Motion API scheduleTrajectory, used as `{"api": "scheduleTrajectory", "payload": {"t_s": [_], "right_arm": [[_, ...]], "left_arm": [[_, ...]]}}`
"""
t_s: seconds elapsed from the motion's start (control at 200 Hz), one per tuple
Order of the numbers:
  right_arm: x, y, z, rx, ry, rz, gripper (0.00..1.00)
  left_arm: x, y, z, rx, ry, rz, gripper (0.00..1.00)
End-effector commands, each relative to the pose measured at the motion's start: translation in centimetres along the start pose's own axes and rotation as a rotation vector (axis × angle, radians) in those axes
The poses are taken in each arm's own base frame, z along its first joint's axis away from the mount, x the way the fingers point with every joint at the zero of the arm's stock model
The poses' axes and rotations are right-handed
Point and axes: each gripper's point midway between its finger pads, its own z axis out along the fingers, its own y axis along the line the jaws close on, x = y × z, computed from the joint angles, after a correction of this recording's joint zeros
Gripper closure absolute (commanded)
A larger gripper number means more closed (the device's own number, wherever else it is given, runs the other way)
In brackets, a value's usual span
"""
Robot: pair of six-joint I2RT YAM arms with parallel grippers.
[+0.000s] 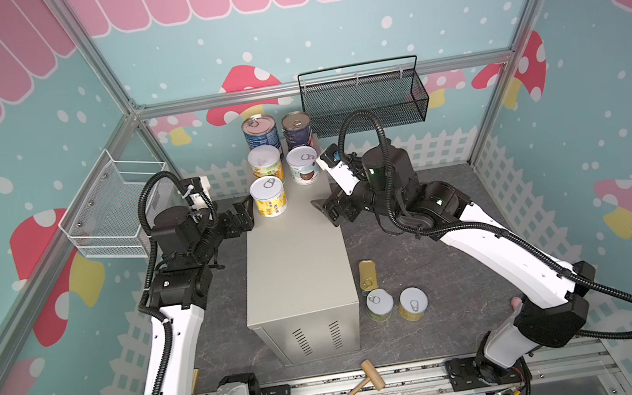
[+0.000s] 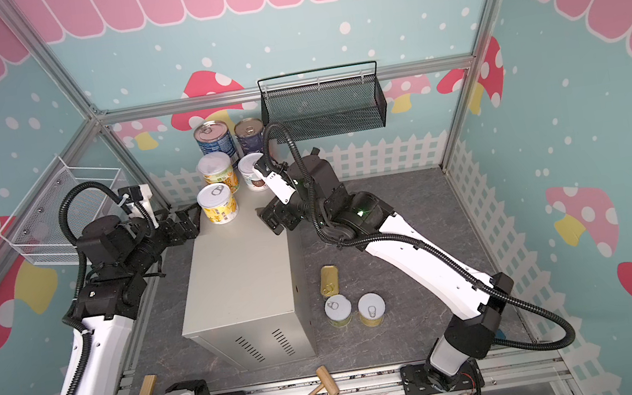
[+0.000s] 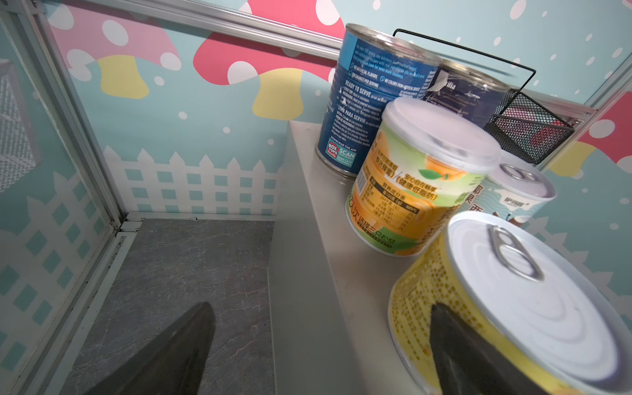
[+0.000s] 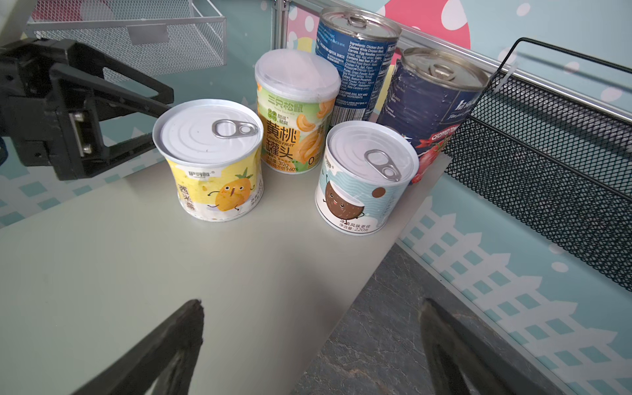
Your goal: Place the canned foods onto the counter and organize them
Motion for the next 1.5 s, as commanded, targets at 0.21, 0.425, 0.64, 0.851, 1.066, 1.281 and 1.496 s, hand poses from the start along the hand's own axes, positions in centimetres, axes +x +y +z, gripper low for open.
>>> {"api": "scheduleTrajectory", "payload": {"t_s": [0.21,0.425,0.64,0.851,1.066,1.281,1.496], "right_arm": [[-0.4,-0.6,-1.4,0.024,-0.024,0.007,0.01],[-0.3,-0.9,-1.6,0.038,-0.023,0.011,0.01],[0.6,-3.9,-2.5,0.184,0.046,0.083,0.01],[7.3,-10.6,-5.8,0.407,0.228,0.304,0.01],[16.5,-12.0,-8.9,0.508,0.402,0.477,0.00],[24.3,-9.9,-9.2,0.522,0.723,0.553,0.01],[31.2,-3.5,-9.1,0.321,0.829,0.751,0.01]], "left_arm": [[-0.3,-0.1,0.1,0.013,-0.008,-0.016,0.01],[-0.5,1.4,-0.3,-0.081,-0.020,-0.027,0.01],[-1.0,4.9,-2.1,-0.313,-0.034,-0.024,0.01],[-1.0,4.8,-3.7,-0.351,-0.026,0.022,0.01],[-0.8,2.6,-5.1,-0.284,-0.001,0.081,0.01],[1.1,-2.6,-6.0,-0.020,0.077,0.147,0.01],[1.7,-3.9,-6.7,0.049,0.078,0.161,0.01]]}}
